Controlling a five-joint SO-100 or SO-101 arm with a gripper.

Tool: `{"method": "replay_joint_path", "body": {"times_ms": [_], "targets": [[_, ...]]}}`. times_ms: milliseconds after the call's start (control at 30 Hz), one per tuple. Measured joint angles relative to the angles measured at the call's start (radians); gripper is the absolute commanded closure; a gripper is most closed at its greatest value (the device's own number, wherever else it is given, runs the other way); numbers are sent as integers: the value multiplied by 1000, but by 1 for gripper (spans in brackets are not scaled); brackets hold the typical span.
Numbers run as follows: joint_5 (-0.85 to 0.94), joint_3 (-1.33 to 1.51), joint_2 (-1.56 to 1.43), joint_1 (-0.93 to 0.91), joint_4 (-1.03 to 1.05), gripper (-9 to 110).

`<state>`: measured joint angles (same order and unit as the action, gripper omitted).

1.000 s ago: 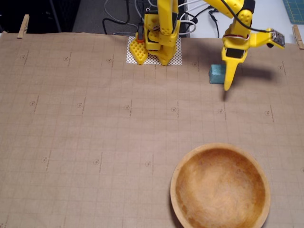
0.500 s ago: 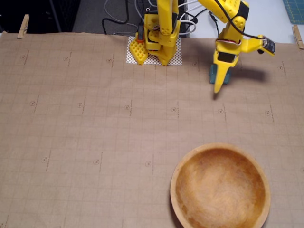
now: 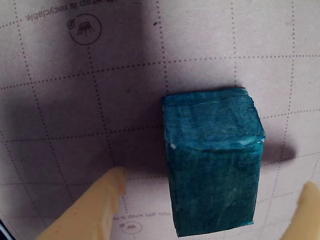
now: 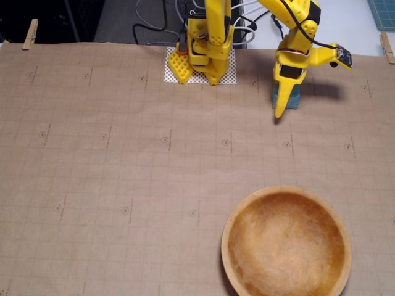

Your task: Grasp a blue block and put it in the bowl.

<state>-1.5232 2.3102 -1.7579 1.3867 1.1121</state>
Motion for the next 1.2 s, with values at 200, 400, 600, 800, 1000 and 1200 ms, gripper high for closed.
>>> {"method": "replay_joint_path", "body": {"times_ms": [200,400,600,800,1000,1200], "targets": [[0,0,0,-3,0,78],[0,0,0,-3,0,86],[-6,0,0,-3,0,92],[-57,0,0,-3,0,96],[-74,0,0,-3,0,102],[-77,0,0,-9,0,105]]}}
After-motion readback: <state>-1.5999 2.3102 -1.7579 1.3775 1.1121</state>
